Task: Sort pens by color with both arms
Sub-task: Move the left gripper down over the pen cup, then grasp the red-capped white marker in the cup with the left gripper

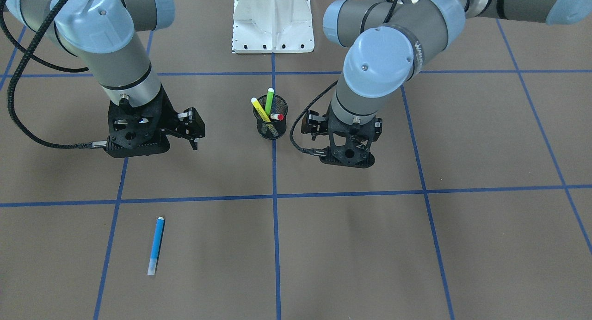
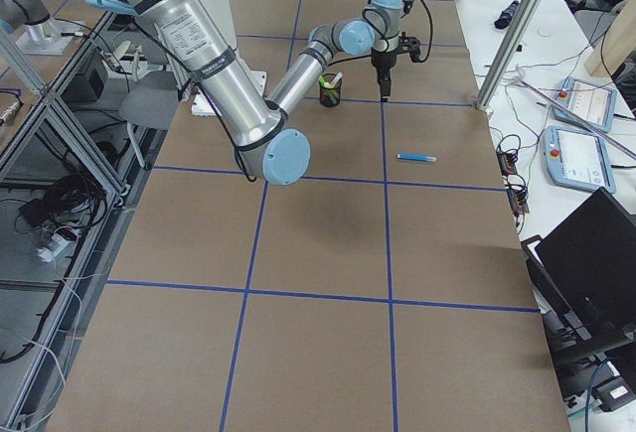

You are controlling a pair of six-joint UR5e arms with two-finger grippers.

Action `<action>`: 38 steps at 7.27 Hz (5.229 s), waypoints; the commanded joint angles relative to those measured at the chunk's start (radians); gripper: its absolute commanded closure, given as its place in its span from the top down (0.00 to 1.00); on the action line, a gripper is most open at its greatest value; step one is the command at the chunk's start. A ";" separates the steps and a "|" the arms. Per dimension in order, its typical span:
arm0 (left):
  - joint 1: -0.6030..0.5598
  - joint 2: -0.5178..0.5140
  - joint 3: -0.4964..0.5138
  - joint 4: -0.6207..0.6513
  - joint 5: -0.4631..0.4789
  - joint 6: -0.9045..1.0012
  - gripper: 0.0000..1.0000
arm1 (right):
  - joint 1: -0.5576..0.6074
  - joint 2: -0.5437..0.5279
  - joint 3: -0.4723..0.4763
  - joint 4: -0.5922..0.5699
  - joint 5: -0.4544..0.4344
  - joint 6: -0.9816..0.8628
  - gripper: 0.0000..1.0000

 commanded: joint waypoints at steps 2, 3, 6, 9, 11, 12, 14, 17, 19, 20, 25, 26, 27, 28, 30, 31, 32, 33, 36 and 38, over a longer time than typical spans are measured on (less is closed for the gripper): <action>0.080 -0.015 -0.001 0.001 0.011 -0.076 0.97 | 0.001 -0.007 0.000 0.001 0.000 0.000 0.99; 0.084 -0.029 -0.001 -0.002 0.010 -0.111 0.97 | 0.001 -0.007 0.000 0.001 0.000 0.000 0.99; 0.160 -0.036 -0.004 -0.062 0.097 -0.304 0.88 | 0.001 -0.007 0.000 0.002 0.000 0.002 0.99; 0.176 -0.038 0.000 -0.063 0.128 -0.326 0.83 | -0.001 -0.008 -0.002 0.001 -0.002 0.002 0.99; 0.183 -0.039 0.003 -0.071 0.131 -0.331 0.76 | -0.001 -0.010 -0.002 0.001 -0.002 0.002 0.99; 0.185 -0.038 0.006 -0.098 0.126 -0.334 0.75 | -0.001 -0.013 -0.003 0.002 -0.002 0.002 0.99; 0.185 -0.038 0.020 -0.102 0.125 -0.334 0.74 | -0.002 -0.014 -0.009 0.002 -0.002 0.003 0.99; 0.196 -0.039 0.022 -0.117 0.120 -0.335 0.65 | -0.002 -0.014 -0.011 0.002 -0.003 0.002 0.99; 0.200 -0.046 0.028 -0.142 0.119 -0.358 0.63 | -0.004 -0.011 -0.011 0.002 -0.003 0.003 0.99; 0.200 -0.046 0.038 -0.157 0.119 -0.357 0.62 | -0.004 -0.013 -0.011 0.002 -0.003 0.002 0.99; 0.202 -0.046 0.077 -0.191 0.119 -0.349 0.57 | -0.004 -0.011 -0.009 0.002 -0.003 0.002 0.99; 0.202 -0.046 0.077 -0.191 0.117 -0.349 0.56 | -0.004 -0.011 -0.009 0.002 -0.003 0.002 0.99; 0.202 -0.046 0.075 -0.191 0.117 -0.349 0.49 | -0.004 -0.010 -0.009 0.002 -0.003 0.003 0.99; 0.202 -0.047 0.075 -0.191 0.117 -0.349 0.42 | -0.004 -0.010 -0.009 0.002 -0.003 0.003 0.99; 0.202 -0.046 0.074 -0.191 0.117 -0.349 0.34 | -0.004 -0.011 -0.009 0.002 -0.002 0.003 0.99; 0.202 -0.046 0.074 -0.191 0.117 -0.349 0.31 | -0.004 -0.010 -0.009 0.002 -0.003 0.003 0.99; 0.202 -0.046 0.072 -0.191 0.117 -0.348 0.30 | -0.004 -0.011 -0.009 0.002 -0.002 0.002 0.99; 0.202 -0.044 0.072 -0.189 0.117 -0.349 0.31 | -0.004 -0.011 -0.009 0.002 -0.002 0.003 0.99; 0.202 -0.041 0.072 -0.189 0.116 -0.348 0.46 | -0.004 -0.011 -0.009 0.002 -0.002 0.003 0.99; 0.206 -0.039 0.072 -0.189 0.116 -0.349 0.44 | -0.004 -0.011 -0.009 0.002 -0.003 0.003 0.99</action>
